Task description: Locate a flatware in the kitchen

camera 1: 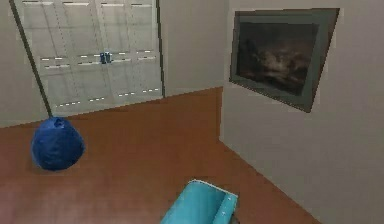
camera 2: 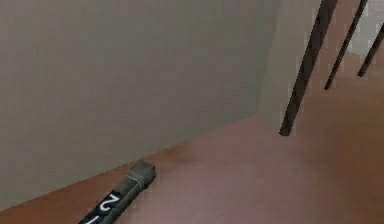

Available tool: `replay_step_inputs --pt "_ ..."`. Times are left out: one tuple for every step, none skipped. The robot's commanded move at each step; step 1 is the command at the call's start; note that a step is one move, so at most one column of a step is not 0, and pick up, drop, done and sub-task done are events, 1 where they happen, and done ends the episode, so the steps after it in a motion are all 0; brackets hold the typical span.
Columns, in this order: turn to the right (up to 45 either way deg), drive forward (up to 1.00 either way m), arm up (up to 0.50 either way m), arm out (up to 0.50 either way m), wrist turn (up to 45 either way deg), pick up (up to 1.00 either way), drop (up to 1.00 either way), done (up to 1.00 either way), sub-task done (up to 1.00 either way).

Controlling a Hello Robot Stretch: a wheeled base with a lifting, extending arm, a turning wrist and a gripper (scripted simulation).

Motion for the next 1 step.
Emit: replay_step_inputs --pt "0.0 1.0 0.0 0.0 0.0 0.0 0.0 0.0 0.0"
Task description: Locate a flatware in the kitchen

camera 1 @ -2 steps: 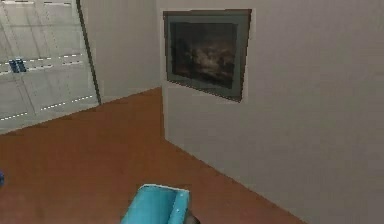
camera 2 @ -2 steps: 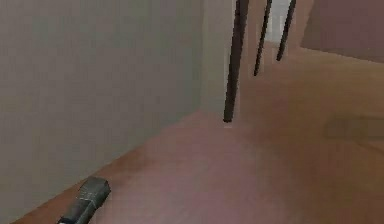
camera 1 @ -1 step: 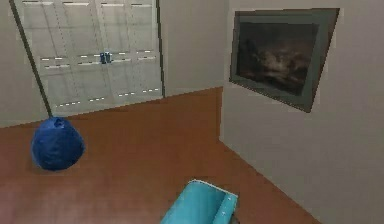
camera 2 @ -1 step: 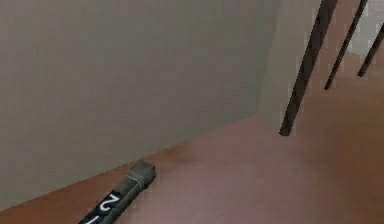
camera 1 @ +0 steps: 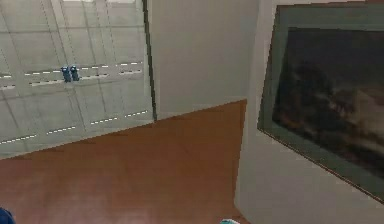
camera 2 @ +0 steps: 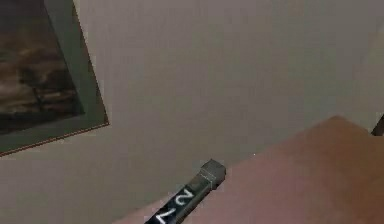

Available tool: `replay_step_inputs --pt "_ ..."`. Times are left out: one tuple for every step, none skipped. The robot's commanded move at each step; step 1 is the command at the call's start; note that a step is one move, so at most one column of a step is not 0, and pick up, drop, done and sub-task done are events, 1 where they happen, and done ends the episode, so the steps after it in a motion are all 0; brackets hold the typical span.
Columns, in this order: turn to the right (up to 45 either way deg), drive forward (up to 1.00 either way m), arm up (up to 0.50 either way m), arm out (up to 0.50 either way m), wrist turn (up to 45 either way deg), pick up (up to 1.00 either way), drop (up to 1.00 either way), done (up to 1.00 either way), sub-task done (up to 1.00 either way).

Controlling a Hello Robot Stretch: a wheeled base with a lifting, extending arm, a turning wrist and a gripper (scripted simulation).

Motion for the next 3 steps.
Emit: replay_step_inputs --pt "0.0 1.0 0.0 0.0 0.0 0.0 0.0 0.0 0.0" --pt "-6.0 0.0 0.0 0.0 0.0 0.0 0.0 0.0 0.0" --pt "0.0 0.15 0.0 0.0 0.0 0.0 0.0 0.0 0.0"
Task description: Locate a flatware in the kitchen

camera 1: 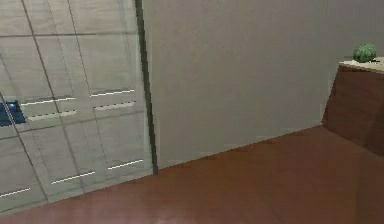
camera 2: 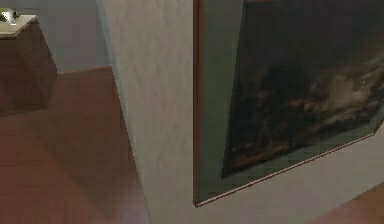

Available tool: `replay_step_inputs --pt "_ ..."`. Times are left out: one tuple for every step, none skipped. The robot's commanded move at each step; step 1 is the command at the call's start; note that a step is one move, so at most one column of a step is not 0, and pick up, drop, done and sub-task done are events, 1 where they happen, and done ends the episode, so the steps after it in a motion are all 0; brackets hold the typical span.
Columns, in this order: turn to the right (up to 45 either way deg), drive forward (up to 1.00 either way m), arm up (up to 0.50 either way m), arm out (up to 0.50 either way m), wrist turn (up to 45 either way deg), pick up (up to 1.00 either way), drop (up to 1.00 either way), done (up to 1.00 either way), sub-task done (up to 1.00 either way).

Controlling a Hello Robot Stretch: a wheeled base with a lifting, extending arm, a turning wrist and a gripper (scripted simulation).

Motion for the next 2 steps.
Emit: replay_step_inputs --pt "18.0 0.0 0.0 0.0 0.0 0.0 0.0 0.0 0.0" --pt "0.0 0.3 0.0 0.0 0.0 0.0 0.0 0.0 0.0"
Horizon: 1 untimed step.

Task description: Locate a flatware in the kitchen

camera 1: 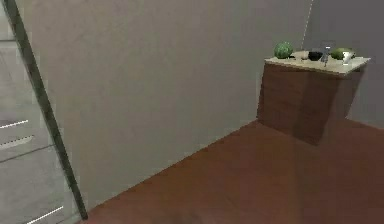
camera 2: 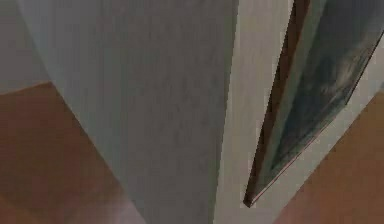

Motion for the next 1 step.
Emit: replay_step_inputs --pt "45.0 0.0 0.0 0.0 0.0 0.0 0.0 0.0 0.0"
